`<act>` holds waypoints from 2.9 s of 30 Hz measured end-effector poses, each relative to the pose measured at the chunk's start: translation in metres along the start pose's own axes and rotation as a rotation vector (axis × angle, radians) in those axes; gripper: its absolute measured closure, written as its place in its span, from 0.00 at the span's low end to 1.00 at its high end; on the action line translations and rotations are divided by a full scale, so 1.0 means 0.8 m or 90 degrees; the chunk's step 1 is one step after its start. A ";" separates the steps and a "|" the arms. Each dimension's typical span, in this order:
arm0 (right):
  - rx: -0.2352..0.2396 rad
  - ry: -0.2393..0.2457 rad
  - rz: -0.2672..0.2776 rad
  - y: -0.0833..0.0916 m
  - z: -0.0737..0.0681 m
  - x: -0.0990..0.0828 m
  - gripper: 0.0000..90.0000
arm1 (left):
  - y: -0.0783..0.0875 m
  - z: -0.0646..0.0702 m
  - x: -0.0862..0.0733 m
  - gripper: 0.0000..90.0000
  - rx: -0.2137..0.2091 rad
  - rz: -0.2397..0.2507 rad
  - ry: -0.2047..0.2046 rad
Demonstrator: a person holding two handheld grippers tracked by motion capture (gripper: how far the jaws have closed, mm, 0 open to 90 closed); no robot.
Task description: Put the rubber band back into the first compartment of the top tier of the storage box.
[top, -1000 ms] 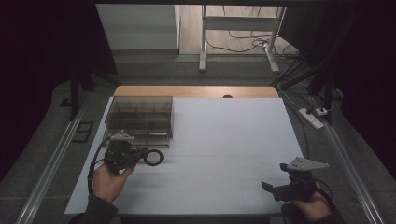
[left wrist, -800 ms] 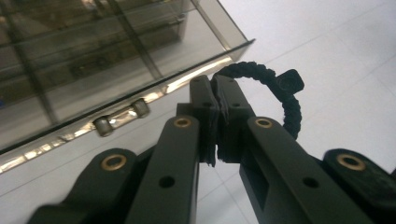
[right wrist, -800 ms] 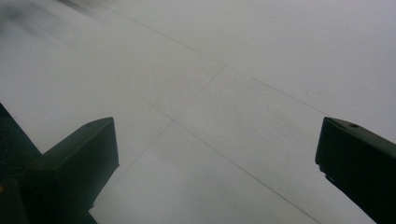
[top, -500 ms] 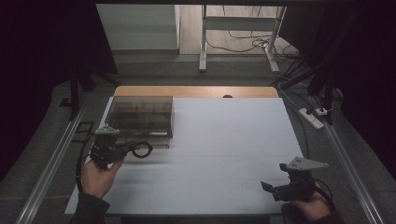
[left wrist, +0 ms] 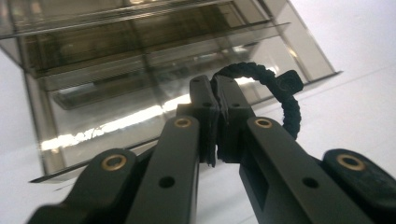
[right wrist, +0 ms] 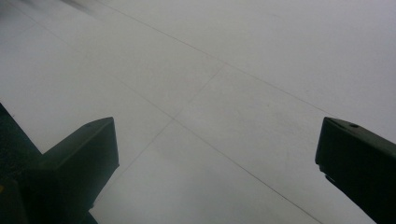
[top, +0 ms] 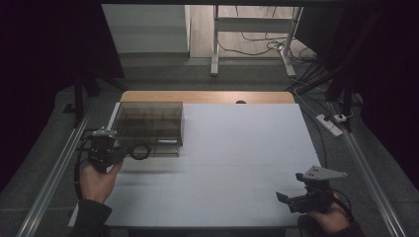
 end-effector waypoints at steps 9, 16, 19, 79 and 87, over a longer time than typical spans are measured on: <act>0.000 -0.001 0.000 0.000 0.000 0.000 0.00 | -0.001 -0.026 0.000 0.96 0.035 0.007 0.026; 0.000 -0.001 0.000 0.000 0.000 0.000 0.00 | -0.003 -0.039 -0.001 0.96 0.049 0.009 0.042; 0.001 -0.001 -0.001 0.000 0.000 0.000 0.00 | -0.004 -0.045 -0.002 0.96 0.057 0.010 0.046; 0.001 0.001 -0.001 -0.001 0.000 0.000 0.00 | -0.018 -0.059 -0.006 0.75 0.136 0.018 0.004; 0.001 0.002 -0.002 0.000 -0.001 0.000 0.00 | -0.014 -0.061 -0.010 0.64 0.159 0.027 -0.001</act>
Point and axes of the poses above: each handheld gripper's, and its own axes: y roughly backward along the jaws, x roughly out of its top, z roughly to its right, the point moved 1 cm from there along -y, roughly forward along the jaws, and after that the axes turned 5 degrees about z, right-handed, at the moved point
